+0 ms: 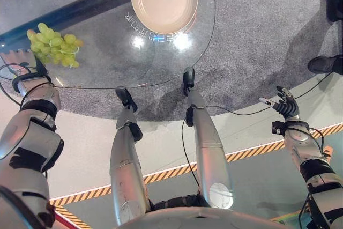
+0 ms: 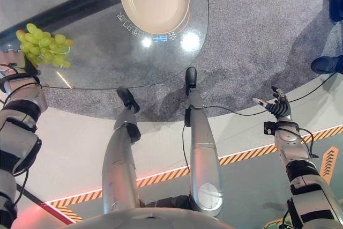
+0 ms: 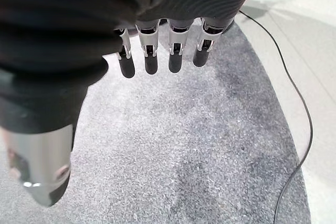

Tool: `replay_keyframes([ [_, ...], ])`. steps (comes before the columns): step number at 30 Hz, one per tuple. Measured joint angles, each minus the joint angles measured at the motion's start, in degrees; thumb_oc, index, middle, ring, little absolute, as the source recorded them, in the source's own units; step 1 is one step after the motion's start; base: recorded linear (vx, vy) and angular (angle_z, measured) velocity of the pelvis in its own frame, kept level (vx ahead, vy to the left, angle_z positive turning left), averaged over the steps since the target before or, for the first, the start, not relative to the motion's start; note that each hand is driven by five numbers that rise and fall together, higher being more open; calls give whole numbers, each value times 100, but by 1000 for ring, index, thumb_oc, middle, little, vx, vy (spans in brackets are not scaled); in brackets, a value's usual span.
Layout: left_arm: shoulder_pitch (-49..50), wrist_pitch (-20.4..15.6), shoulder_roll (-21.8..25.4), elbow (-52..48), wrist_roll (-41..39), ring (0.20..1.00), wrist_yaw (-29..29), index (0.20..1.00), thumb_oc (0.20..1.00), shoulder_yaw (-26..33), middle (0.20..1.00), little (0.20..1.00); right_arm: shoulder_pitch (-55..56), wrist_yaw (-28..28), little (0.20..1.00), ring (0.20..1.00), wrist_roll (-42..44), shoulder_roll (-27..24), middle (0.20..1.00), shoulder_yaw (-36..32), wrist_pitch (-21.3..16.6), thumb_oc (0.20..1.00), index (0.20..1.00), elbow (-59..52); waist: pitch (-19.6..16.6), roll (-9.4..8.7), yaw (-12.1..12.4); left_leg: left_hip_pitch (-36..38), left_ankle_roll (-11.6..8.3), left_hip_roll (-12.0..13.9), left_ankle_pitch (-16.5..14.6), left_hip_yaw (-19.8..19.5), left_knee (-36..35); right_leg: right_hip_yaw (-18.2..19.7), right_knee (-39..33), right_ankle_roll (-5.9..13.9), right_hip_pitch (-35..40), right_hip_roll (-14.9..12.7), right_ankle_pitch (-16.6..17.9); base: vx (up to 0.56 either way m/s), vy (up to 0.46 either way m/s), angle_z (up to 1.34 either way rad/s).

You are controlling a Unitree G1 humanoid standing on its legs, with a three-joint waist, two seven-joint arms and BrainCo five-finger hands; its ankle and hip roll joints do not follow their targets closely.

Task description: Pick up fruits into the plate

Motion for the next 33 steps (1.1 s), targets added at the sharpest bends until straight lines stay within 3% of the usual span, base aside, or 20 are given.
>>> replay_keyframes([
  [9, 26, -655, 119, -242, -899, 200, 847, 200, 200, 398, 200, 200, 47, -57, 1000, 1000, -15, 50, 1000, 24, -22, 1000, 1000, -325, 2, -86, -10, 72, -9, 19, -7, -55, 66, -32, 6, -15, 128, 13, 12, -6, -15, 1],
  [15, 251, -1237, 285, -821, -1425, 200, 1141, 200, 200, 749, 200, 200, 484, -59, 1000, 1000, -109, 318, 1000, 22, -138, 1000, 1000, -642, 9, -138, 43, 730, -16, -10, 28, -91, -134, -121, -138, -12, 804, 0, 9, -10, -6, 4],
  [20, 416, -1480, 563, -1133, -1532, 200, 1206, 200, 200, 1126, 200, 200, 757, -48, 1000, 1000, -312, 600, 1000, 19, -131, 1000, 1000, -700, 17, -132, 108, 1333, -38, -55, 201, -58, -561, -160, -291, -12, 1284, -2, 9, -2, -1, 1],
  [27, 610, -1652, 727, -1590, -1257, 200, 1189, 200, 200, 1287, 200, 200, 948, -50, 1000, 1000, -676, 760, 1000, 24, -157, 1000, 1000, -703, 25, -110, 284, 2403, -59, -102, 323, -60, -1030, -308, -591, 3, 2330, -9, 1, 15, -20, 5],
  [33, 977, -1857, 1466, -2319, -476, 200, 1080, 200, 200, 1382, 200, 200, 1049, 204, 1000, 1000, -880, 698, 1000, -47, -169, 1000, 1000, -1250, -7, 100, 422, 3306, -43, -212, 418, -46, -1515, -384, -881, 76, 3179, -73, -49, 41, -18, 7],
])
